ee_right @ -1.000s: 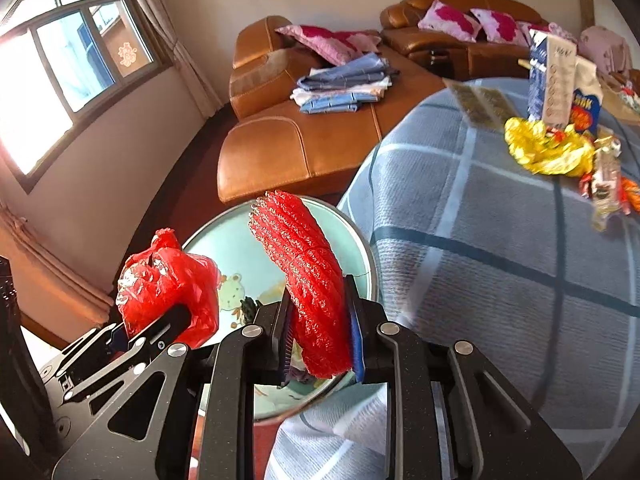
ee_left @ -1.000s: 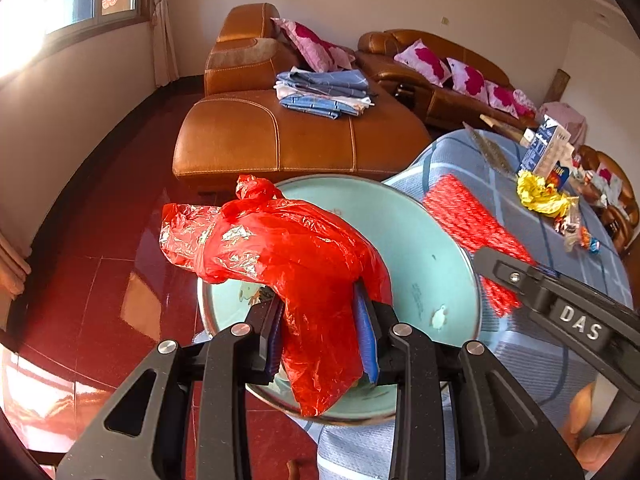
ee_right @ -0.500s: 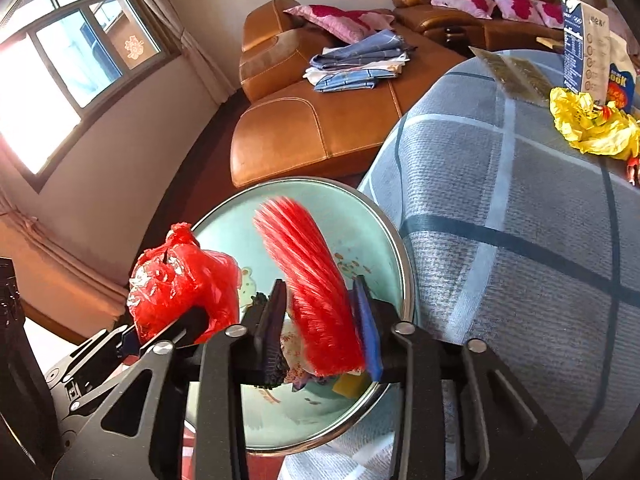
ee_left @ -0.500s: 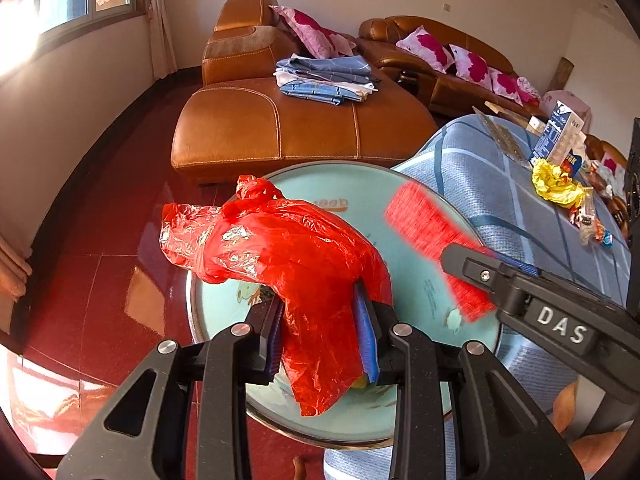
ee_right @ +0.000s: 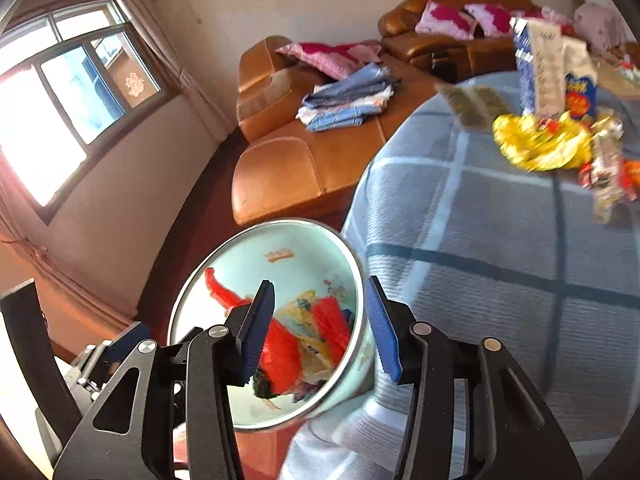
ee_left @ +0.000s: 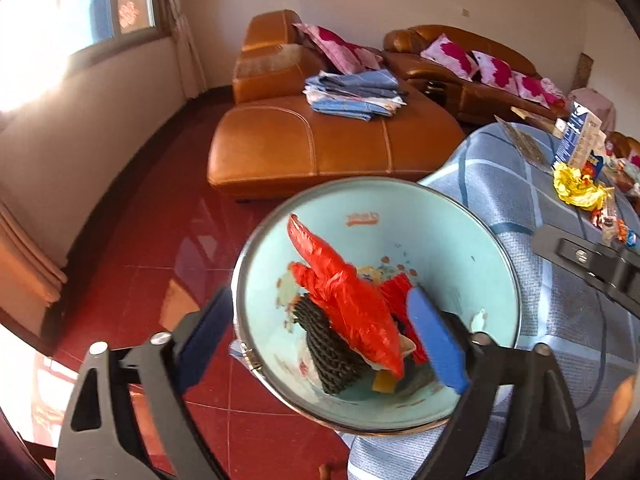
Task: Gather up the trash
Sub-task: 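Open both tools to drop the red bags into the teal bin, then move both open tools back from the bin toward the table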
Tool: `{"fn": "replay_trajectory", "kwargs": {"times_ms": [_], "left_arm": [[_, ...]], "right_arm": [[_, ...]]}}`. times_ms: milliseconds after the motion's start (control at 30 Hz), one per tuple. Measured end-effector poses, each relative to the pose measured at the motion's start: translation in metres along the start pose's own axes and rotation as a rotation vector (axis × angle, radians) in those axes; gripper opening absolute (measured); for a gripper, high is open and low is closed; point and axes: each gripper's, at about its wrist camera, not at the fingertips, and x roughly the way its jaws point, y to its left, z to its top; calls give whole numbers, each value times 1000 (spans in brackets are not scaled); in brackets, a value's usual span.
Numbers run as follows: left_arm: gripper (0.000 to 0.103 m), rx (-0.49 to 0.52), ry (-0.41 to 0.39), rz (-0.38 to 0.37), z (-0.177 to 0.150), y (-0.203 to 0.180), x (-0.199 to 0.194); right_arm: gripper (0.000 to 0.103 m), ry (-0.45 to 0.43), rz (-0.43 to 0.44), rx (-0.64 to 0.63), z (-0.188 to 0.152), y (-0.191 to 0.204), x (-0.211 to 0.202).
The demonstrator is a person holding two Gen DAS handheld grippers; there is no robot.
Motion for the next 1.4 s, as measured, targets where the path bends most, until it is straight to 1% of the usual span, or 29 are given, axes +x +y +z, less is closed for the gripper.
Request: {"fn": "replay_trajectory", "kwargs": {"times_ms": [100,200,300,367,433,667,833,1033,1233,1400], "left_arm": [[91,-2,-13,14,2,-1,-7],[94,5,-24,19,2,-9,-16],[97,21,-36,14,2,-18,-24],[97,30,-42,11,2,-26,-29],[97,38,-43,0,1,-34,-33],[97,106,-59,-42,-3,-76,-51],[97,154,-68,-88,-5,-108,-62],[97,208,-56,-135,-12,-144,-64],[97,259,-14,-206,-24,-181,-60],[97,321,29,-279,-36,-207,-48]], "right_arm": [[47,-28,-40,-18,-1,-7,-12],[51,-41,-69,0,-4,-18,-23],[53,-55,-92,24,-6,-33,-36],[55,-63,-104,38,-8,-42,-43],[60,-76,-119,53,-11,-52,-53],[60,-126,-188,119,-19,-93,-90],[60,-155,-237,171,-26,-127,-115],[60,-182,-293,221,-34,-164,-142],[60,-196,-369,270,-43,-203,-161],[60,-188,-441,290,-43,-237,-165]]}}
